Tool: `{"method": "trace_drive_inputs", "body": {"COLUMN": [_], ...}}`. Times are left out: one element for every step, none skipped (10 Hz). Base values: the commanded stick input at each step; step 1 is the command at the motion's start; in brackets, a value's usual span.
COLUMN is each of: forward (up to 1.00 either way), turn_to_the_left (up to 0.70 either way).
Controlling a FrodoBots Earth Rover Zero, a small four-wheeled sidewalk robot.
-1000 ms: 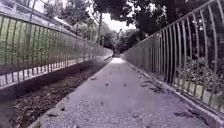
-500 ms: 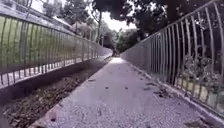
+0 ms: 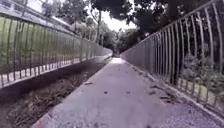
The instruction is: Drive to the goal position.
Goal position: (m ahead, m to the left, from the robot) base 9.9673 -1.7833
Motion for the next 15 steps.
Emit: {"method": "trace_drive_inputs", "body": {"forward": [0.50,0.50,0.50,0.50,0.50,0.50,0.50,0.50,0.50,0.50,0.50,0.50,0.50,0.50,0.50], "turn_to_the_left": [0.00,0.00,0.00,0.00,0.00,0.00,0.00,0.00,0.00,0.00,0.00,0.00,0.00,0.00,0.00]}}
